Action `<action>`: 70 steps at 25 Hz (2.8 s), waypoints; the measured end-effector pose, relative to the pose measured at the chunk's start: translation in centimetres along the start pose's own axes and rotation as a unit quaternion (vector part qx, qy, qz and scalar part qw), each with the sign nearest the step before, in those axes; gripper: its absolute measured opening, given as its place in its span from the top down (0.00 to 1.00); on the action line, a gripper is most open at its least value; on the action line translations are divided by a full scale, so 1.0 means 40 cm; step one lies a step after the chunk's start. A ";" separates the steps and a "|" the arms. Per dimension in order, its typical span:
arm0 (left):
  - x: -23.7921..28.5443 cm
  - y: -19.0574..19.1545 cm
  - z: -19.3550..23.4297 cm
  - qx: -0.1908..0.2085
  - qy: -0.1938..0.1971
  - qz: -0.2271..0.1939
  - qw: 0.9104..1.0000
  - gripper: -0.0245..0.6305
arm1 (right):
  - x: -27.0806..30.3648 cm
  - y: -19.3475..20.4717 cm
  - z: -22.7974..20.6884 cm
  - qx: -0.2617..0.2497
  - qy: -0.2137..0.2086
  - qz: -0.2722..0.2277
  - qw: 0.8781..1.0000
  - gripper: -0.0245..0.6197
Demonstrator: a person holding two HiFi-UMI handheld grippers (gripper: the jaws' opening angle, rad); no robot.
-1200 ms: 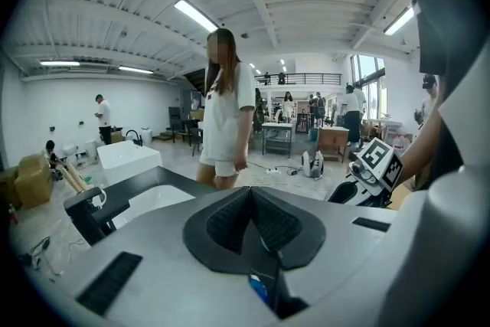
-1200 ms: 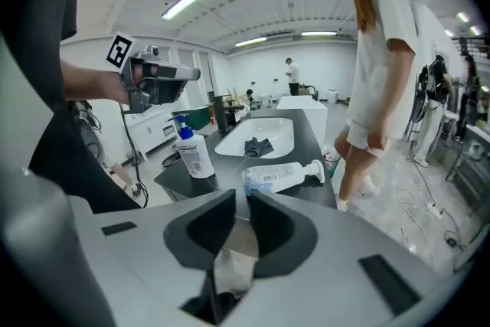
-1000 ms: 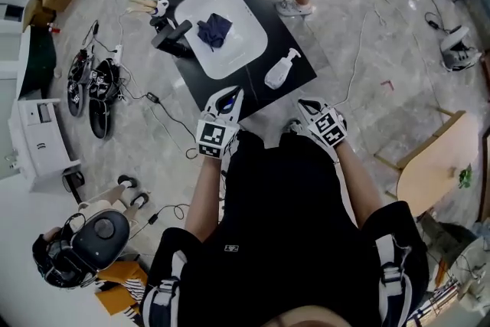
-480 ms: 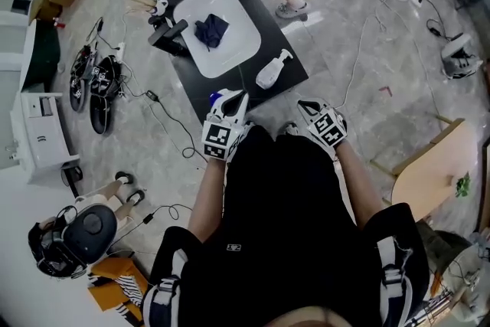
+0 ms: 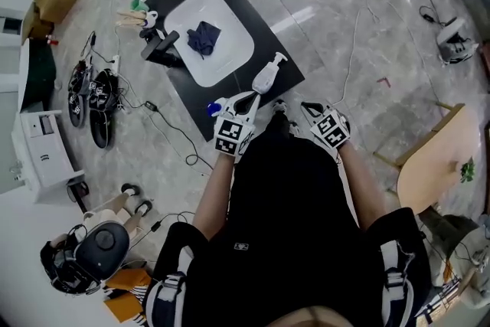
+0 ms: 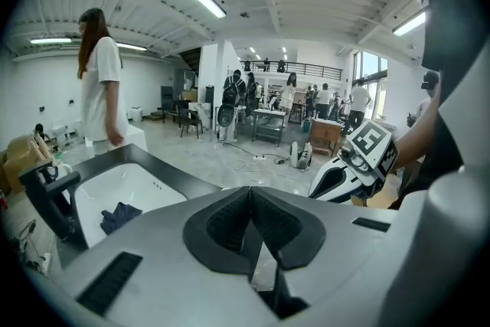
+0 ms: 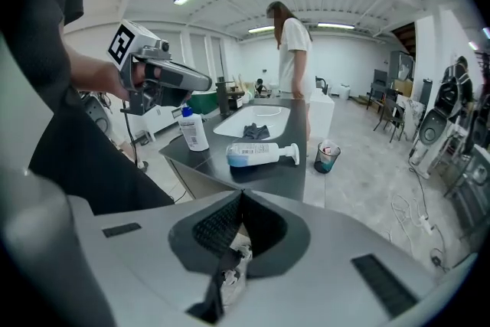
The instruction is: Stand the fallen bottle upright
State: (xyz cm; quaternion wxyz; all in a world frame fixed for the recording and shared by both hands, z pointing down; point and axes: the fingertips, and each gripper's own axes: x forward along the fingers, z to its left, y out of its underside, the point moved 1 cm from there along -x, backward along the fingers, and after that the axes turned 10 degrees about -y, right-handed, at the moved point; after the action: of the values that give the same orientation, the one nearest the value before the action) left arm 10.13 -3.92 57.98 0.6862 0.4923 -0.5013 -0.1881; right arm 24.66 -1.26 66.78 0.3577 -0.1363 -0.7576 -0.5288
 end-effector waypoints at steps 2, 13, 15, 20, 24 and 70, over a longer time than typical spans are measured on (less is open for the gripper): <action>0.031 -0.001 -0.005 0.002 0.012 0.004 1.000 0.94 | 0.000 0.014 -0.007 0.005 0.003 0.009 1.000 0.87; 0.215 0.042 -0.034 0.008 0.111 0.064 0.992 0.94 | -0.002 0.015 -0.075 0.030 0.029 0.045 0.998 0.87; 0.246 0.049 -0.036 -0.001 0.119 0.074 0.990 0.90 | -0.003 0.018 -0.089 0.033 0.037 0.055 0.997 0.87; 0.298 0.066 -0.021 -0.010 0.131 0.098 0.987 0.77 | 0.017 0.015 -0.111 0.035 0.040 0.074 0.996 0.87; 0.338 0.087 0.009 0.002 0.108 0.122 0.987 0.71 | 0.036 0.007 -0.131 0.034 0.040 0.081 0.995 0.87; 0.430 0.164 0.070 -0.019 -0.010 0.244 0.969 0.57 | 0.045 -0.003 -0.258 -0.027 -0.045 0.108 0.993 0.87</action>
State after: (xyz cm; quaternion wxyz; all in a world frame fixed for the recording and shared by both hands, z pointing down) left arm 13.47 -15.32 72.34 0.7154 0.3397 -0.6099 -0.0295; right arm 27.43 -10.90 69.86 0.3747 -0.2502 -0.7390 -0.5009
